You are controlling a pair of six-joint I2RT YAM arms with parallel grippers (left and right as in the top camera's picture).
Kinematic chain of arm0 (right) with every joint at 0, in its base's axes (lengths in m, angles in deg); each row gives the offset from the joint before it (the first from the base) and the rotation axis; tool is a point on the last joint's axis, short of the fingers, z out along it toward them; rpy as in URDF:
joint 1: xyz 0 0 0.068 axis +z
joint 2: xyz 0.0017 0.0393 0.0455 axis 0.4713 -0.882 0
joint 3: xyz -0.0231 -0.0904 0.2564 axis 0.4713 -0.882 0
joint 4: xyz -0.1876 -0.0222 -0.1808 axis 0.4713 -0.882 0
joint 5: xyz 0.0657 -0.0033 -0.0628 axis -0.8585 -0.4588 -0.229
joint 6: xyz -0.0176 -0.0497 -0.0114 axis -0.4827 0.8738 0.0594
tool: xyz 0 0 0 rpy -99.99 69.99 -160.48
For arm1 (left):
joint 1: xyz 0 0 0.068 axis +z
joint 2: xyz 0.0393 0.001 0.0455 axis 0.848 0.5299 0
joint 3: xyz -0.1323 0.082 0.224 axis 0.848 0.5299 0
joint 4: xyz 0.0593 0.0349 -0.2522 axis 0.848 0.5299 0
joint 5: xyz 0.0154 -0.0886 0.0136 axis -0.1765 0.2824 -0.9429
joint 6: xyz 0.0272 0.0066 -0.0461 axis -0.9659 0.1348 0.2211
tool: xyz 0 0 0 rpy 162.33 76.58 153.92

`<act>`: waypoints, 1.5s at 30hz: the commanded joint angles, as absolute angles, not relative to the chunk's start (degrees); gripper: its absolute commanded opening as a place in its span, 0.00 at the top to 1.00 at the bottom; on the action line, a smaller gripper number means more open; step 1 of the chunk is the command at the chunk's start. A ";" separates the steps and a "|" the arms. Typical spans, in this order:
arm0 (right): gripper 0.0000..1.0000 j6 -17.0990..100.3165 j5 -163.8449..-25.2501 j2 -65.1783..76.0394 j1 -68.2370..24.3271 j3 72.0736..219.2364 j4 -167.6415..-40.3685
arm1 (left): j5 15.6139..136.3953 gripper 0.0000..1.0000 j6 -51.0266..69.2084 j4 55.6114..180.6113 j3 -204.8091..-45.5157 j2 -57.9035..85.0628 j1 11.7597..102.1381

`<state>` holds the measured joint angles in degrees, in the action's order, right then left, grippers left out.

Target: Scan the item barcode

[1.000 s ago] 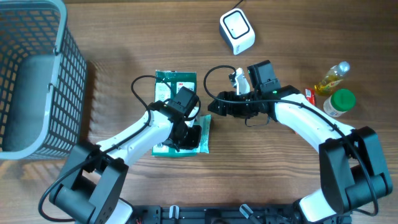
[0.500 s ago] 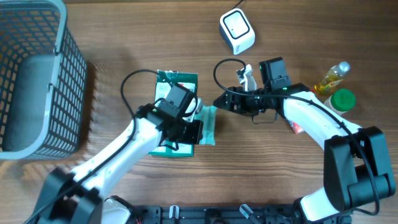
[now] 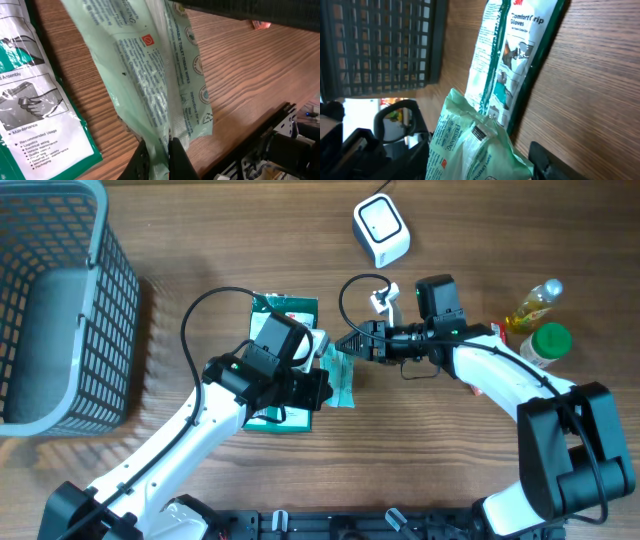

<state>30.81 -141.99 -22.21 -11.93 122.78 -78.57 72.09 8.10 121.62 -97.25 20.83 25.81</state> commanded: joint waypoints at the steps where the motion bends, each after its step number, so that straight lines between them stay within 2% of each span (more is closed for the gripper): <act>1: 0.41 29.41 -144.33 -21.40 -11.43 122.28 -78.29 | 73.45 0.96 7.59 121.16 -98.13 19.93 26.12; 10: 0.42 27.90 -142.56 -21.42 -11.41 120.90 -78.47 | 73.45 0.96 7.59 120.05 -98.13 19.93 26.12; 13: 0.47 26.44 -141.62 -21.42 -11.41 119.15 -75.86 | 73.45 0.96 7.59 120.07 -98.13 19.93 26.12; 14: 0.52 25.41 -141.62 -21.42 -11.41 118.56 -74.64 | 73.45 0.96 7.62 120.07 -98.13 19.95 26.10; 17: 0.86 23.82 -141.64 -21.42 -11.43 117.97 -72.50 | 73.43 0.96 7.62 120.07 -98.10 19.95 26.01; 18: 0.94 23.82 -141.62 -21.40 -11.43 117.97 -72.02 | 73.43 0.96 7.59 120.07 -98.10 19.95 26.01; 19: 0.95 23.84 -141.62 -21.40 -11.43 117.97 -71.49 | 73.43 0.96 7.59 120.07 -98.08 19.97 26.01; 32: 0.96 27.53 -136.61 -21.40 -11.47 117.97 -72.10 | 66.91 0.96 7.83 120.26 -96.90 24.37 25.97; 45: 0.96 28.49 -113.90 -21.42 -11.47 117.97 -78.92 | 57.34 0.96 7.86 120.26 -96.90 30.38 25.97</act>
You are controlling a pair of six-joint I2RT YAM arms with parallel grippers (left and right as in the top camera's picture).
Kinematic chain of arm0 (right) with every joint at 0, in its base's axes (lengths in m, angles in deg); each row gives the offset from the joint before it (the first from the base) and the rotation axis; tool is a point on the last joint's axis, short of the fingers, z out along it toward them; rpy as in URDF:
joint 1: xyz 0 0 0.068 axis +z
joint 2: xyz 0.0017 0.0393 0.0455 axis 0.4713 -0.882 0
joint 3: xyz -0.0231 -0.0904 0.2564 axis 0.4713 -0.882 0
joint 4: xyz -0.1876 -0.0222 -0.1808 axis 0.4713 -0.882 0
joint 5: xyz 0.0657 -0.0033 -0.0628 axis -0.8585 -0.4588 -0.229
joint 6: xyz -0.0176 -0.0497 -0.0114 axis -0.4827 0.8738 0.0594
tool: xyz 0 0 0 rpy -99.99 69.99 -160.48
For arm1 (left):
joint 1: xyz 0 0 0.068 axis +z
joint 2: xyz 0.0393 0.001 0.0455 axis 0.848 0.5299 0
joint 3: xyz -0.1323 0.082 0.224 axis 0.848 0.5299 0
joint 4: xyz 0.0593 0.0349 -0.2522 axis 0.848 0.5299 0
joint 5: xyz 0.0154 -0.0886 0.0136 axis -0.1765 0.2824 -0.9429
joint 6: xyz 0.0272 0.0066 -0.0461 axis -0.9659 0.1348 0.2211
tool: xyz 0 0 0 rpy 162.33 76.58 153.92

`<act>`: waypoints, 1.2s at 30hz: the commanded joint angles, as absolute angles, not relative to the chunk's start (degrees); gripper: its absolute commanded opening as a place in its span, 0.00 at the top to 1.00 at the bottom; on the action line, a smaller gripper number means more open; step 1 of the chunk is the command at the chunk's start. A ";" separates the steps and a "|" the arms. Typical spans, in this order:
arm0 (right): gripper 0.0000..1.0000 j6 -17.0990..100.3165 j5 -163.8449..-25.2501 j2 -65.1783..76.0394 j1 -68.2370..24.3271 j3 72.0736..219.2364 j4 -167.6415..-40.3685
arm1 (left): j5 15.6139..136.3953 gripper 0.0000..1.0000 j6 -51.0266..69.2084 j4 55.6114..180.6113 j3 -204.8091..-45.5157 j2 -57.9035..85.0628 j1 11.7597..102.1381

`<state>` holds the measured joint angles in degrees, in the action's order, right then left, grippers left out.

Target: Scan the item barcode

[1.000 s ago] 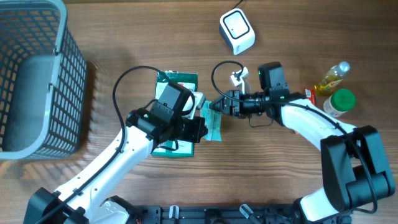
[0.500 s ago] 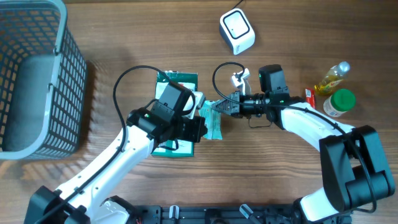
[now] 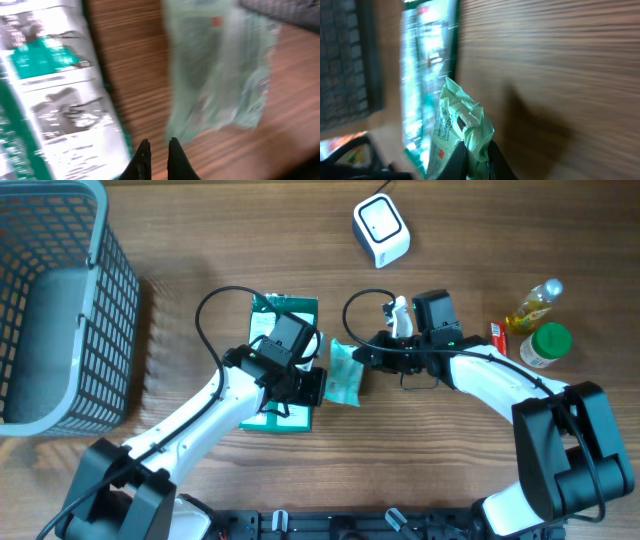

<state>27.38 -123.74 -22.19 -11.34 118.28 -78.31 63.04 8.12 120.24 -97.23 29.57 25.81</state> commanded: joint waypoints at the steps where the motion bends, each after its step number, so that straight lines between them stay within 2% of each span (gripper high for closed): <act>1: 0.96 28.54 -112.66 -21.40 -11.47 117.97 -79.03 | 56.66 0.96 7.90 120.22 -96.90 30.38 25.97; 7: 0.96 28.34 -108.85 -21.42 -11.47 117.97 -79.06 | 55.98 0.94 9.60 118.45 -96.90 30.40 25.97; 8: 0.93 28.34 -108.22 -21.42 -11.47 117.97 -79.06 | 55.98 0.92 9.85 117.95 -96.90 30.40 25.97; 9: 0.76 28.36 -107.74 -21.42 -11.47 117.97 -79.03 | 56.01 0.92 10.50 117.38 -96.90 30.40 25.97; 10: 0.53 28.32 -106.97 -21.42 -11.47 117.97 -78.95 | 56.07 0.91 11.18 116.66 -96.90 30.40 25.97; 11: 0.49 28.34 -106.40 -21.42 -11.47 117.97 -78.73 | 56.29 0.91 11.29 116.13 -96.90 30.40 25.97; 15: 0.45 28.34 -106.49 -20.92 -12.09 119.07 -78.57 | 58.37 0.91 11.29 114.19 -96.92 30.40 26.08; 19: 0.40 28.60 -112.44 -17.53 -13.49 121.97 -82.20 | 65.25 0.91 11.29 111.65 -96.92 30.40 26.71; 21: 0.42 28.78 -115.48 -15.37 -13.75 122.04 -82.86 | 68.92 0.92 11.29 110.32 -96.92 30.40 26.95; 23: 0.55 28.80 -116.92 -14.03 -13.75 122.04 -83.58 | 72.55 0.96 11.27 108.46 -96.92 30.60 26.99; 24: 0.69 28.76 -118.03 -13.49 -13.75 122.04 -84.02 | 74.47 0.96 11.27 107.13 -96.92 30.92 26.99; 26: 0.83 28.54 -120.07 -13.46 -13.75 122.02 -84.19 | 77.53 0.96 11.27 105.42 -96.92 31.80 26.99; 28: 0.93 28.52 -121.55 -13.92 -13.73 121.97 -84.48 | 81.51 0.96 11.24 103.81 -96.92 33.20 26.99; 29: 0.96 28.52 -122.23 -14.19 -13.70 121.97 -84.85 | 83.24 0.96 11.24 103.15 -96.92 33.98 26.99; 36: 0.96 28.56 -126.51 -17.77 -13.68 121.91 -87.43 | 85.67 0.96 11.24 99.98 -96.92 40.69 27.02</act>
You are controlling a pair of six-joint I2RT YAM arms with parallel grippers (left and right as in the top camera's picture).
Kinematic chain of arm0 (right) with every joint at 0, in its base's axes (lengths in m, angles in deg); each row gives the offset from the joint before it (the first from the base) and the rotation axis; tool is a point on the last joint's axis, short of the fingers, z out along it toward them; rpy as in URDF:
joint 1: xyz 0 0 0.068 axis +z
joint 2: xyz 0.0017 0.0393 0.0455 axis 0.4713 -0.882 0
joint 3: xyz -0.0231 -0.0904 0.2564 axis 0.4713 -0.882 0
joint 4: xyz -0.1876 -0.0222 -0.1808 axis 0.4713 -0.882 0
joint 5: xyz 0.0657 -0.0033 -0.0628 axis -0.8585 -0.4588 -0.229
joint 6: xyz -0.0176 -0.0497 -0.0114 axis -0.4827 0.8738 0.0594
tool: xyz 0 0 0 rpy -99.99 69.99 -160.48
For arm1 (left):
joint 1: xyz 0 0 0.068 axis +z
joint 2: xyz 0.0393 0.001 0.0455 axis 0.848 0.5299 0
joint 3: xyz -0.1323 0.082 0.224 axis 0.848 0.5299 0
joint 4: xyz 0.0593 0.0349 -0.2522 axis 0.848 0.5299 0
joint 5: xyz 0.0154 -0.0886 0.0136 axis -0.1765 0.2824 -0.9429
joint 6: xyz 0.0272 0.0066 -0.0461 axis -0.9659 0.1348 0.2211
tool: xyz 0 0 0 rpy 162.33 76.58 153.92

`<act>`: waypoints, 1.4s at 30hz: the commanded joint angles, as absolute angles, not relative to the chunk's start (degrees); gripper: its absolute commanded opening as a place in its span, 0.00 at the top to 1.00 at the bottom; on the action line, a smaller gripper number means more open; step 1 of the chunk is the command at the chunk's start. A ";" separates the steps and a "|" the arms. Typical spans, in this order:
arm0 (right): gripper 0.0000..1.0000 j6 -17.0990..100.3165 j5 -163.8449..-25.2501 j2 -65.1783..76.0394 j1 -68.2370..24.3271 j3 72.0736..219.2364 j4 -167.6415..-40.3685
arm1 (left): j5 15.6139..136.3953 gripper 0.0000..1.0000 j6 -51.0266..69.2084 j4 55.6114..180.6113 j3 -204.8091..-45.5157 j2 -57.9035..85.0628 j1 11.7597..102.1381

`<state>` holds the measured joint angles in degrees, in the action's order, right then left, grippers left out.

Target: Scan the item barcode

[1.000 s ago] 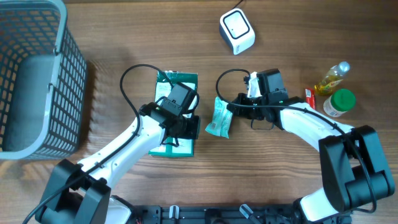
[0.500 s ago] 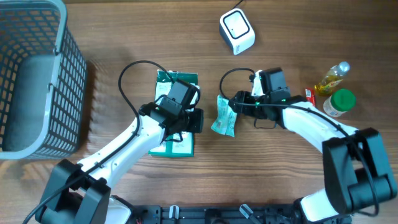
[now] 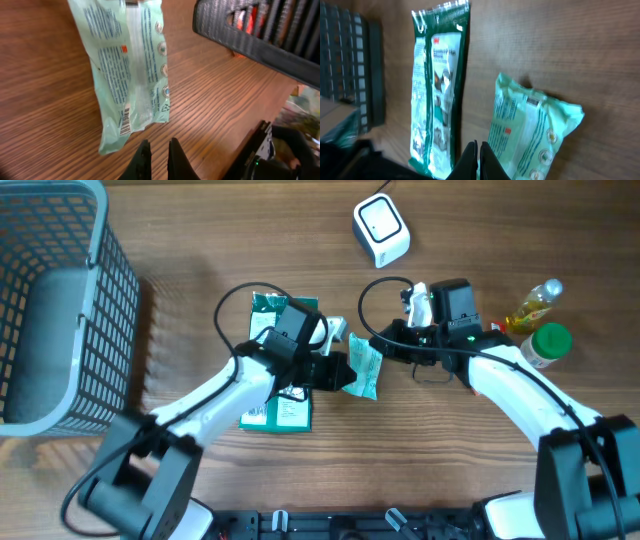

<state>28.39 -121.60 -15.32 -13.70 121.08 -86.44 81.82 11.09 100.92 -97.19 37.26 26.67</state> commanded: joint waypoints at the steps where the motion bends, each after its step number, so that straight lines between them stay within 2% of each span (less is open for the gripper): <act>1: 0.96 28.58 -127.15 -18.19 -13.68 121.91 -88.02 | 85.67 0.96 11.24 99.65 -96.92 41.52 27.04; 14: 0.96 29.96 -127.04 -25.53 -10.45 121.91 -91.03 | 82.91 0.96 11.24 97.66 -96.92 44.19 27.04; 27: 0.96 30.00 -118.40 -25.62 -10.51 121.58 -95.34 | 75.68 0.96 11.27 96.00 -96.92 49.30 27.04; 42: 0.96 31.62 -114.32 -25.60 -11.39 120.12 -99.69 | 75.28 0.96 11.27 95.46 -96.92 49.96 27.04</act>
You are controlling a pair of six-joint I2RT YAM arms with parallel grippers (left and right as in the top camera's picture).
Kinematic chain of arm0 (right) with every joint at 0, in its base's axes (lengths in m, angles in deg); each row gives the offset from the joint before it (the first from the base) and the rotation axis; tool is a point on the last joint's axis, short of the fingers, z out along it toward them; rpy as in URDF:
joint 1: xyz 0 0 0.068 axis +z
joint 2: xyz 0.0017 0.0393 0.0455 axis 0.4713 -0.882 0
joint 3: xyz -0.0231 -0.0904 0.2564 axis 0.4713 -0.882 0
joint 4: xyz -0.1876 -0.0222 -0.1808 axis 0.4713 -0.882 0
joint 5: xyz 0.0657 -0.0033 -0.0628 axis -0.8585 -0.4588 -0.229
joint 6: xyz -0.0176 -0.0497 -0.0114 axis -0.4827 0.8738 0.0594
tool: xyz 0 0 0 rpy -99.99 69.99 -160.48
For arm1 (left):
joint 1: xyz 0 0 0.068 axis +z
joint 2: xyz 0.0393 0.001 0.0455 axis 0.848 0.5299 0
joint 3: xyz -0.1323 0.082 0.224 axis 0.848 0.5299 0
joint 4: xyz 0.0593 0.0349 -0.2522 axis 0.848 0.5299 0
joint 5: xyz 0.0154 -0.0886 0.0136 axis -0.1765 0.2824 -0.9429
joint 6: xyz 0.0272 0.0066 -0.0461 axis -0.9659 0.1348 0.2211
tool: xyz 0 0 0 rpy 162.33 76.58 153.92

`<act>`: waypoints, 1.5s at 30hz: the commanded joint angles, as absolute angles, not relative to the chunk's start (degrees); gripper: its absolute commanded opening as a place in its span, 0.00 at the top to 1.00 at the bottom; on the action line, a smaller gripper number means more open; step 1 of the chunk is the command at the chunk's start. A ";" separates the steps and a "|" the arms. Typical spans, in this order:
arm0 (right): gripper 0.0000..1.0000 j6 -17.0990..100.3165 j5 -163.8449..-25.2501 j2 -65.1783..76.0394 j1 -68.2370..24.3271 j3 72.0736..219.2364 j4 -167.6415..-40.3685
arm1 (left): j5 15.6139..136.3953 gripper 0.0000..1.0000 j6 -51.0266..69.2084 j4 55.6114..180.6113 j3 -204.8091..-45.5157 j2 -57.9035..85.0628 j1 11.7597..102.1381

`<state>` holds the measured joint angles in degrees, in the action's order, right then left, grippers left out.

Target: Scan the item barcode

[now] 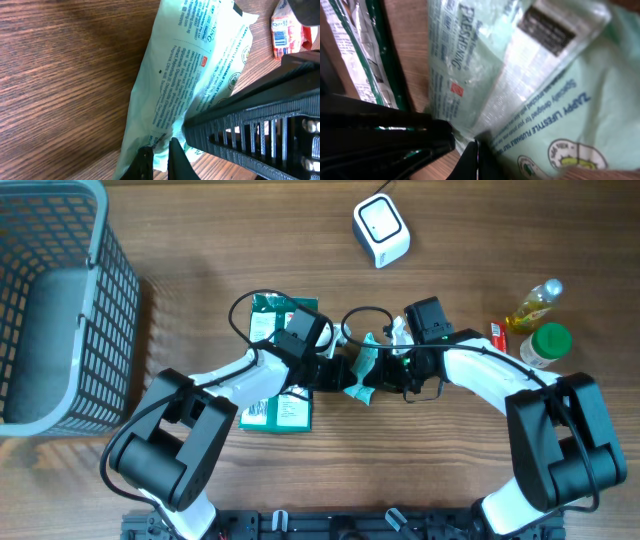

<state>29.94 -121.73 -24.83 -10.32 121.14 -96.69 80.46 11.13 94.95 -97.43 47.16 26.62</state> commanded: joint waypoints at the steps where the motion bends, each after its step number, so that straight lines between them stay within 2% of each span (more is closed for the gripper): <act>1: 0.96 31.93 -114.34 -25.57 -11.91 120.46 -100.69 | 75.26 0.96 11.27 95.46 -96.92 49.96 27.04; 14: 0.96 39.14 -120.24 -22.23 -14.82 130.06 -110.49 | 75.37 0.96 11.29 95.39 -97.03 49.15 27.65; 23: 0.96 34.51 -117.51 -21.84 -14.80 131.11 -103.86 | 75.31 0.96 11.27 95.39 -97.03 48.96 27.52; 27: 0.96 32.78 -111.87 -21.92 -14.80 129.27 -103.05 | 75.31 0.96 11.27 95.39 -97.03 48.96 27.52; 34: 0.96 30.81 -111.37 -21.95 -14.80 123.13 -95.49 | 75.28 0.96 11.27 95.19 -97.03 48.96 27.52; 39: 0.96 28.39 -104.81 -21.95 -14.80 121.34 -95.49 | 75.26 0.96 11.27 95.19 -97.03 48.96 27.52; 45: 0.96 28.36 -103.50 -21.95 -14.80 121.14 -95.51 | 75.26 0.96 11.27 95.17 -97.03 48.98 27.52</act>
